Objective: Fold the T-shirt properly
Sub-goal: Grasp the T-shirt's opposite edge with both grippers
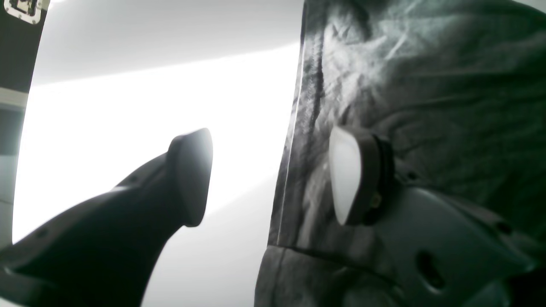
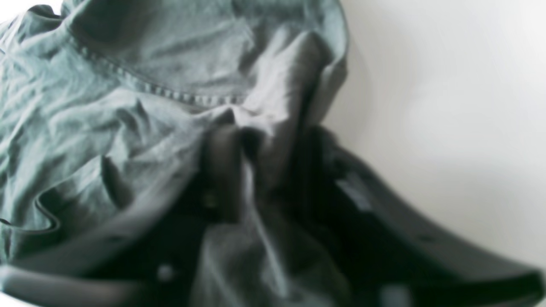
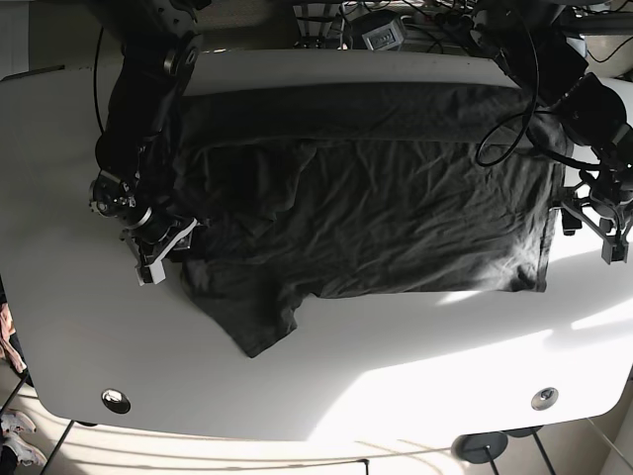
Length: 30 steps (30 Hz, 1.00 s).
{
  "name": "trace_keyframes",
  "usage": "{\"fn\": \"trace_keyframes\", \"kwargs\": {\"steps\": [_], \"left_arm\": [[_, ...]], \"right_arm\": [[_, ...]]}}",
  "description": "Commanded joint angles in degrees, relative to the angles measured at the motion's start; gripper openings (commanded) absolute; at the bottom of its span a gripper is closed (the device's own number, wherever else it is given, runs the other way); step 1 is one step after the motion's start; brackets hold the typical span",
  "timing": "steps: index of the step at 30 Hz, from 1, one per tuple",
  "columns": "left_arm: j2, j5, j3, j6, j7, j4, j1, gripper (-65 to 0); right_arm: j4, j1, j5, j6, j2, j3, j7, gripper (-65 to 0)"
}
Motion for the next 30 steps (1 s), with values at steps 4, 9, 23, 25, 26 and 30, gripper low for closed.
{"fn": "trace_keyframes", "kwargs": {"steps": [4, 9, 23, 25, 26, 30], "left_arm": [[-3.3, -0.6, 4.0, 5.5, -8.4, -11.5, -6.0, -25.3], [-6.3, -0.8, 9.3, 9.7, -19.0, -28.6, -10.1, -13.1], [-8.7, -2.4, 12.7, -3.9, -18.4, -49.0, -15.5, -13.2], [-8.2, -4.5, 12.8, -3.9, -16.7, -49.0, -15.3, -13.6], [-8.2, -4.6, 12.8, -3.9, -16.4, -49.1, -15.3, -18.7], [-8.2, -4.7, 12.8, -3.9, -16.5, -49.1, -14.3, -49.2]], "right_arm": [[0.4, 0.8, -0.8, 0.12, 0.2, -0.2, -1.9, -62.9], [0.5, 0.8, -0.8, 0.12, 0.2, -0.2, -1.9, -63.1], [0.4, 0.8, -0.7, 0.12, 0.1, -0.2, 0.3, -63.1], [0.4, 0.8, -0.7, 0.12, 0.1, -0.2, 0.4, -63.1], [0.4, 0.8, -0.7, 0.12, 0.2, -0.2, 0.5, -63.1], [0.4, 0.8, -0.7, 0.12, 0.2, -0.2, 0.5, -63.1]]}}
